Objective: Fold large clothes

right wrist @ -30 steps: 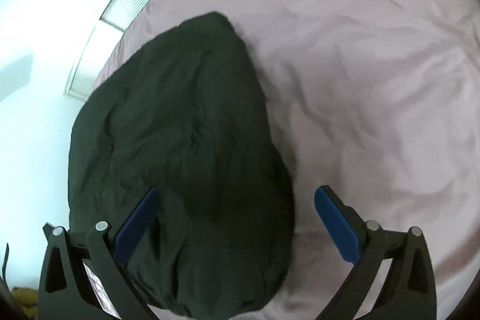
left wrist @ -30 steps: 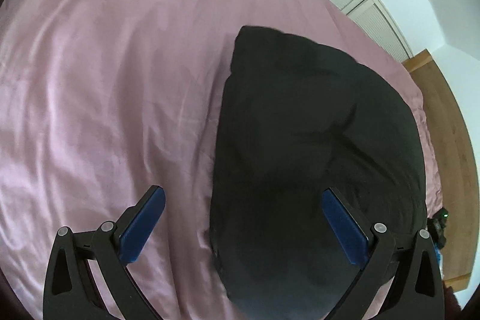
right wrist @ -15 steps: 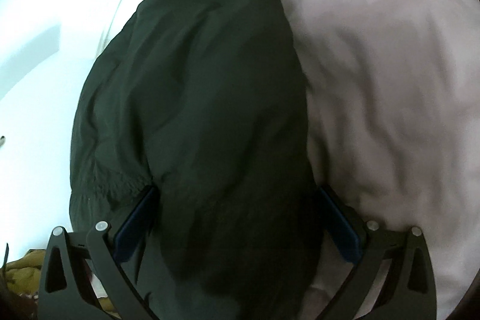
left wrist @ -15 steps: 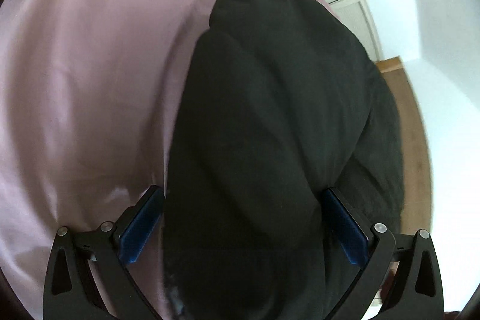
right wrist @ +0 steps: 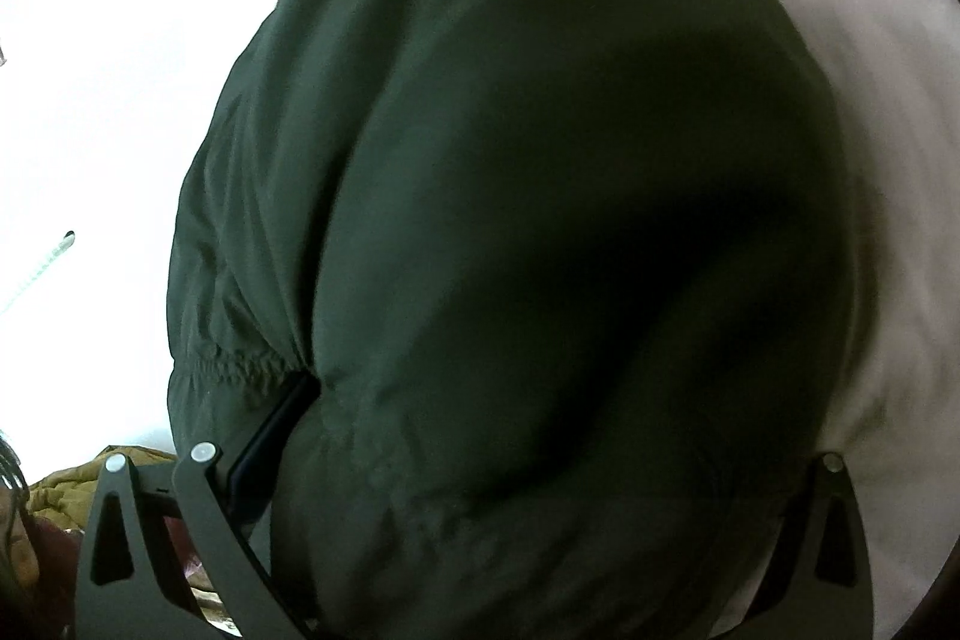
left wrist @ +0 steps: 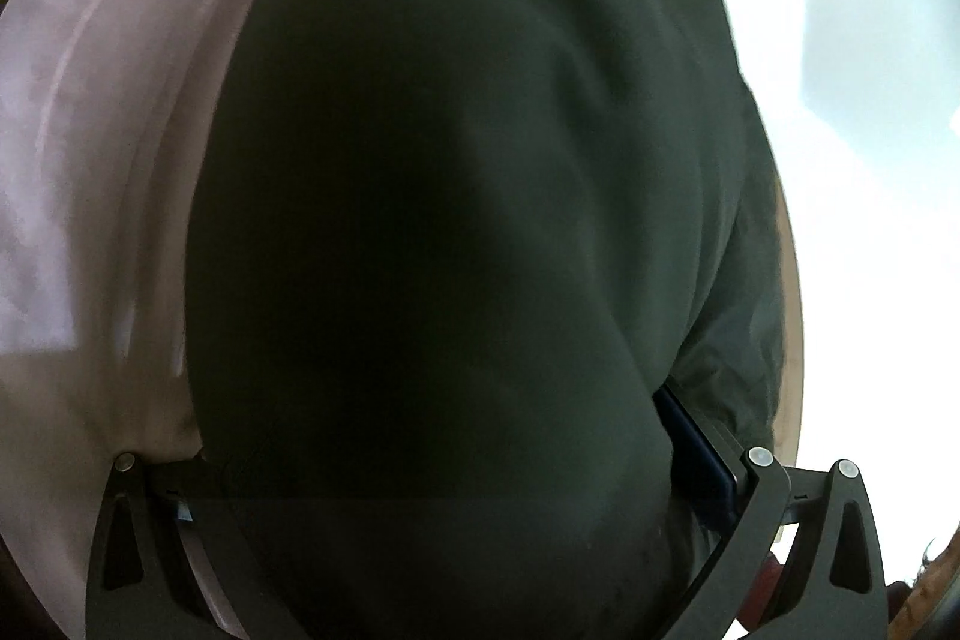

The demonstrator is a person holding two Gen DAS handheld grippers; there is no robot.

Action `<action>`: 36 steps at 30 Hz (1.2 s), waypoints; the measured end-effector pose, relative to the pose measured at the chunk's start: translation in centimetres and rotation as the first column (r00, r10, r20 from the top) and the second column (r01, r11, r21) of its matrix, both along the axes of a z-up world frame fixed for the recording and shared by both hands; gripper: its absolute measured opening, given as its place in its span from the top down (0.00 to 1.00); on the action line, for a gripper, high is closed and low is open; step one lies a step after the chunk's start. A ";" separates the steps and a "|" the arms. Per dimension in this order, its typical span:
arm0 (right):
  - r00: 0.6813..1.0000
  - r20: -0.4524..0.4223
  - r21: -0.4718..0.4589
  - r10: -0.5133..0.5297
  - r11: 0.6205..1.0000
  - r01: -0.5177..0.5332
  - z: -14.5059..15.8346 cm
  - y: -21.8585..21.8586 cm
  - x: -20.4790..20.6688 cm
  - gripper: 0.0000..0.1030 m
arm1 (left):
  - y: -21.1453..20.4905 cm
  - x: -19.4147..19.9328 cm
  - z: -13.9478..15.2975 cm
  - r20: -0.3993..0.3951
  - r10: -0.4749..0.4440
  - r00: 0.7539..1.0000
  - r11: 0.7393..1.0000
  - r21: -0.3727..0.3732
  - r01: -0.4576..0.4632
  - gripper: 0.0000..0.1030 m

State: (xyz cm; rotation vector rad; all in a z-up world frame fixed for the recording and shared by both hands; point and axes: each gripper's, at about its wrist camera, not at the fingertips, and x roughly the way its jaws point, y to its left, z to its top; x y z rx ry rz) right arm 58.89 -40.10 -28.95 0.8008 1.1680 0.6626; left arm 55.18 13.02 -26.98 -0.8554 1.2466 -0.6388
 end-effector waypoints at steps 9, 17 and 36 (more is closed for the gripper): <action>0.999 -0.044 -0.038 -0.032 0.999 0.030 -0.3 3.1 0.2 0.00 | -0.8 -0.4 0.5 -0.001 0.015 1.000 0.999 0.035 -0.015 0.01; 0.997 -0.058 -0.062 -0.056 0.997 0.053 0.1 5.4 0.1 0.03 | -0.3 -2.6 2.0 0.053 0.084 0.995 0.996 0.003 -0.084 0.33; 0.991 0.096 -0.148 -0.094 0.983 0.108 12.3 13.2 -1.6 0.77 | -3.0 -8.2 16.4 0.282 0.062 0.958 0.996 0.045 -0.078 0.83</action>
